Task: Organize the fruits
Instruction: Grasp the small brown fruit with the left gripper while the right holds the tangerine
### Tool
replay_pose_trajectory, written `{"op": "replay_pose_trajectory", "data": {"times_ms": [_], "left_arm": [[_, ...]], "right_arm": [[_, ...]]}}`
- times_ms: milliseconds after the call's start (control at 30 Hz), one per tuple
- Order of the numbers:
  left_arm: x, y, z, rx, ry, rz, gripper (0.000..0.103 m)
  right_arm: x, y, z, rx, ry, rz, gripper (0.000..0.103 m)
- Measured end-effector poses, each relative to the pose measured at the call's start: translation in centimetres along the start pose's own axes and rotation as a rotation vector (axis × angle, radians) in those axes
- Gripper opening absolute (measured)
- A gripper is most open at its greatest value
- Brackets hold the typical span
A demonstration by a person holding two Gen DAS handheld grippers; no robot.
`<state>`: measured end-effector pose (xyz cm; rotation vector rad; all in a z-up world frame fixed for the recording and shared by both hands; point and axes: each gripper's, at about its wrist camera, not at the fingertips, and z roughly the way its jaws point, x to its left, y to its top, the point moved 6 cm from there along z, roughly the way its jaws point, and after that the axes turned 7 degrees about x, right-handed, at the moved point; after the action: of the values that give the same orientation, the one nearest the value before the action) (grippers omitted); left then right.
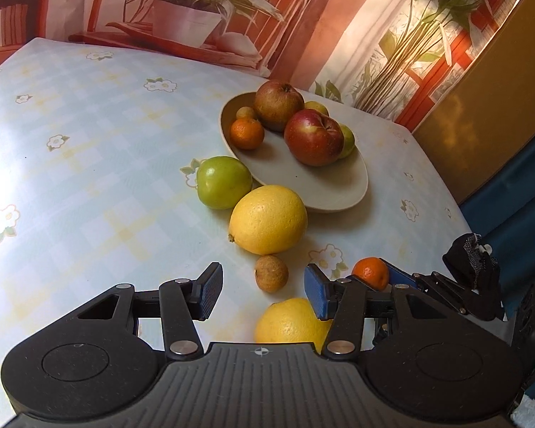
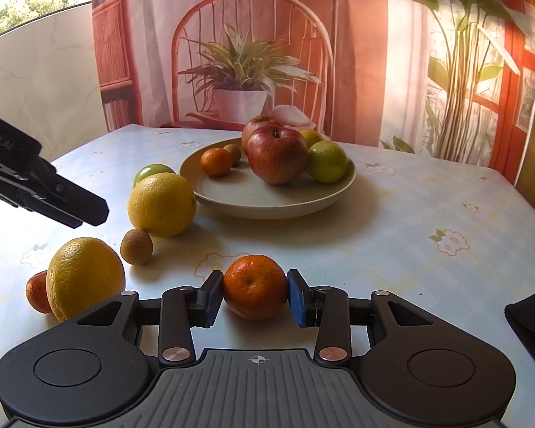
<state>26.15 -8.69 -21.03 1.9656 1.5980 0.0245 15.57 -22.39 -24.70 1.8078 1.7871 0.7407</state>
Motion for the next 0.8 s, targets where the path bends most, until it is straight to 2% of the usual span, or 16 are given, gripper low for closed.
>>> {"op": "replay_pose_trajectory", "data": {"times_ms": [300, 633, 700, 800], "left_arm": [[-0.4, 0.6, 3.5, 0.080, 0.065, -0.013, 0.051], [-1.4, 0.9, 4.9, 0.072, 0.114, 0.028, 0.051], [-1.5, 0.8, 4.9, 0.068, 0.128, 0.045, 0.043], [-1.5, 0.7, 4.8, 0.065, 0.131, 0.046, 0.037]], "right_arm": [[-0.3, -0.1, 0.1, 0.001, 0.018, 0.019, 0.035], [-0.7, -0.1, 0.0, 0.003, 0.041, 0.043, 0.035], [-0.7, -0.1, 0.0, 0.002, 0.042, 0.045, 0.035], [-0.7, -0.1, 0.0, 0.002, 0.043, 0.046, 0.035]]}}
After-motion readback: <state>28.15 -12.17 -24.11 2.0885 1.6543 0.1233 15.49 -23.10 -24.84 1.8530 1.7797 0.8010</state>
